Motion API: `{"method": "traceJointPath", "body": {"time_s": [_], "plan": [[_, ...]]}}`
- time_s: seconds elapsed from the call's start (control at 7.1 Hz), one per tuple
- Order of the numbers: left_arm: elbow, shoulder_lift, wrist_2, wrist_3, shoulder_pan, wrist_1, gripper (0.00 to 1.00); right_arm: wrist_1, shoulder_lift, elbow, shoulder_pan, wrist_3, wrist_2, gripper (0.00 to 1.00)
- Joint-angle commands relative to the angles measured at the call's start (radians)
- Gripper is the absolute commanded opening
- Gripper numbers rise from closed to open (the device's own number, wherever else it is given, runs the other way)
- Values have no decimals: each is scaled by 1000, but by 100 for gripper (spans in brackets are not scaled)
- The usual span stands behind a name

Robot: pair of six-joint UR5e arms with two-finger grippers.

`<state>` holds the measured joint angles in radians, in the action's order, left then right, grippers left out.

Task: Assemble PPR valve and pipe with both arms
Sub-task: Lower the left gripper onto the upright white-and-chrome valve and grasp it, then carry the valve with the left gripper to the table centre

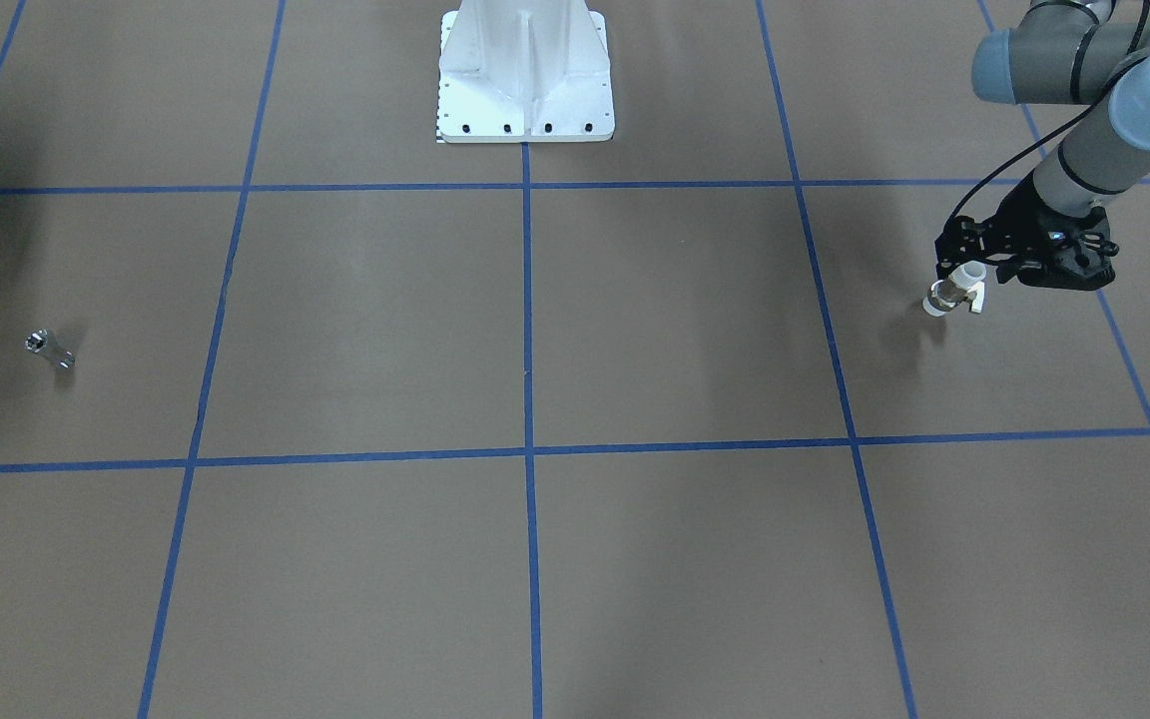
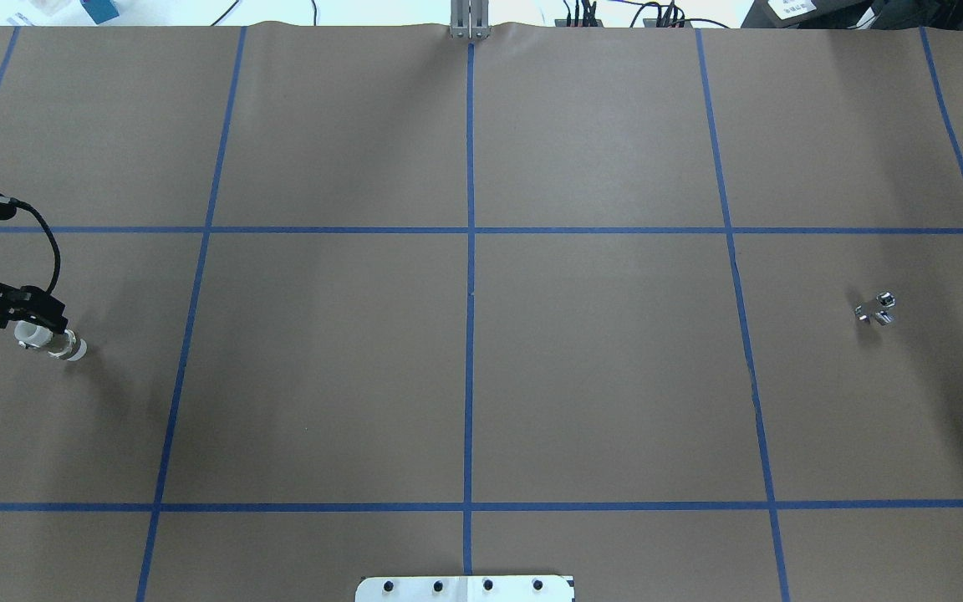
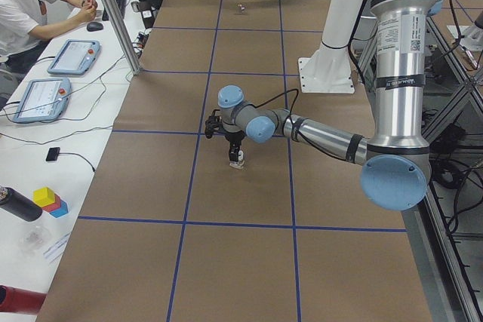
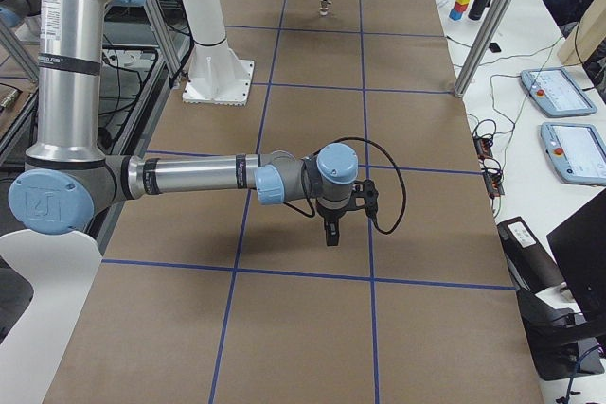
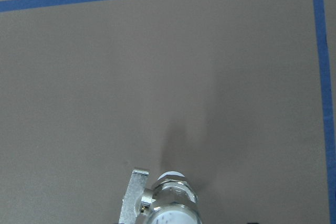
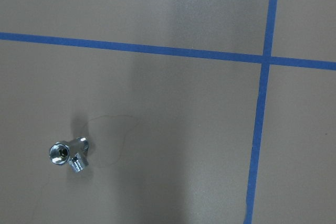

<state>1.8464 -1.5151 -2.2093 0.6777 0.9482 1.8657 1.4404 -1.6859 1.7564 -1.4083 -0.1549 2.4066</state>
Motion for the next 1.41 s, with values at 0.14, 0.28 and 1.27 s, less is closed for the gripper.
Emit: {"method": "traceJointPath", "body": {"time_s": [0.14, 0.28, 1.27], "plan": [[-4, 1, -4, 0, 1, -2, 47, 0, 0, -1, 0, 0, 0, 99], [-1, 1, -4, 2, 1, -3, 11, 0, 0, -1, 0, 0, 0, 99], [106, -351, -33, 234, -15, -322, 0, 0, 5, 0, 0, -2, -1, 99]]}}
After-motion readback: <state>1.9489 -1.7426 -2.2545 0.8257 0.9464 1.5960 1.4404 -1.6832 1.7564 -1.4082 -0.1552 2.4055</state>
